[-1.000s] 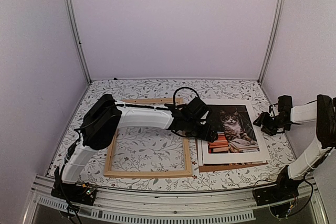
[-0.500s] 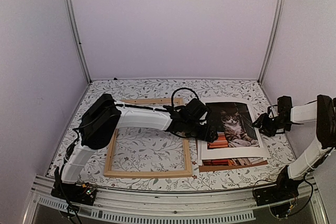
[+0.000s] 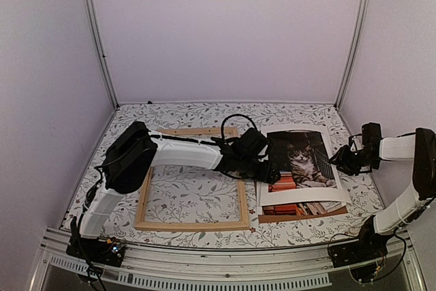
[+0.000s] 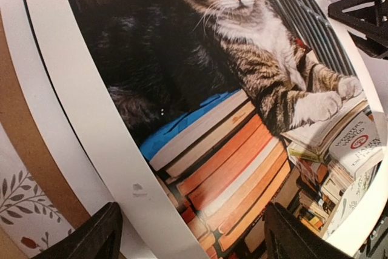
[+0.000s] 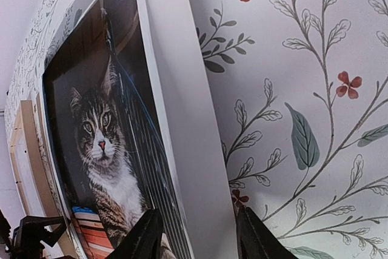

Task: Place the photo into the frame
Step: Pick up the mat board from the photo, then place the mat board on the glass panel.

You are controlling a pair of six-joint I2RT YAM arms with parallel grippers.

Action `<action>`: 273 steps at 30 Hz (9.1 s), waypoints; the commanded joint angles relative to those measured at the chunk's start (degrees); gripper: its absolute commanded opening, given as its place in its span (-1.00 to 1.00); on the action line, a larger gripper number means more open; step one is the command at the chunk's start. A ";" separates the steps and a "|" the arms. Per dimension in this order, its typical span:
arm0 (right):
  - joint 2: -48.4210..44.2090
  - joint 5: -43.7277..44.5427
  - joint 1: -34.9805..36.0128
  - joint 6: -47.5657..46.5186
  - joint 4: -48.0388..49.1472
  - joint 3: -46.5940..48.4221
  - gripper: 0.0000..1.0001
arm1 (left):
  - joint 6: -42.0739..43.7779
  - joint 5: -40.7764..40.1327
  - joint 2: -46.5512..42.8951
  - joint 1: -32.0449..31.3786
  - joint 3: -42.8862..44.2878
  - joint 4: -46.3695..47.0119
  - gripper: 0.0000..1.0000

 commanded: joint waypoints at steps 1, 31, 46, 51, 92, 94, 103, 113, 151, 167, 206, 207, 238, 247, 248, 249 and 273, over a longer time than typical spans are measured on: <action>-0.82 -2.70 0.22 0.52 0.87 -0.37 -0.13 | -0.45 -0.12 3.69 0.53 -2.04 -4.63 0.62; -2.49 -2.27 0.27 0.07 -1.61 1.62 0.02 | 3.62 -13.15 5.20 -1.83 2.71 -11.23 -0.31; -5.92 6.23 0.22 -2.13 -8.62 6.55 0.44 | 2.53 -11.60 2.51 -1.08 0.77 -8.40 -0.41; -6.15 6.54 0.22 -2.45 -8.90 6.25 0.45 | 2.24 -10.64 2.03 -0.78 0.84 -7.43 -0.41; -4.15 3.07 -2.81 0.61 -4.03 1.95 0.45 | -3.39 -5.96 -1.77 1.85 -9.92 1.65 -0.48; -3.81 1.52 -3.42 0.59 -3.27 1.44 0.45 | -3.74 -5.96 -1.83 2.09 -10.41 2.33 -0.48; -2.03 -3.60 -4.33 1.76 -0.17 -0.22 0.40 | -4.24 -4.29 -1.84 2.44 -11.28 3.04 -0.49; -2.81 -4.46 -5.58 1.81 -0.33 -0.87 0.40 | -5.71 -2.92 -2.66 3.31 -13.07 5.15 -0.50; -9.88 -12.23 -6.35 3.83 0.04 -1.55 -0.38 | -5.91 -2.46 -2.81 3.68 -14.34 6.51 -0.52; -10.54 -13.97 -6.61 3.11 -2.09 2.27 -0.91 | -5.70 -2.87 -3.22 3.52 -14.38 6.66 -0.41; -4.55 -15.44 27.35 13.32 -6.63 42.41 -1.00 | 6.70 -13.12 -54.16 36.48 -47.56 -3.67 0.96; -3.51 -15.38 29.35 14.31 -5.56 43.86 -1.00 | 6.61 -13.03 -55.27 37.91 -48.17 -3.89 0.97; 27.10 -16.94 48.76 27.89 6.21 75.78 -1.00 | 5.63 -6.75 -61.05 54.08 -54.31 -1.89 0.99; 28.66 -15.68 51.27 29.35 6.89 78.90 -1.00 | 5.03 -6.88 -61.55 55.37 -54.63 -1.98 0.99; 29.05 -15.40 51.28 29.48 7.07 78.60 -1.00 | 4.89 -6.92 -62.07 55.80 -54.82 -2.03 0.99; 29.28 -15.09 51.34 29.63 7.48 77.85 -1.00 | 4.91 -6.97 -62.54 56.22 -55.01 -2.10 0.99; 30.67 -1.67 48.05 29.55 14.72 42.10 -1.00 | 6.11 -7.95 -65.59 57.16 -56.75 -2.06 0.98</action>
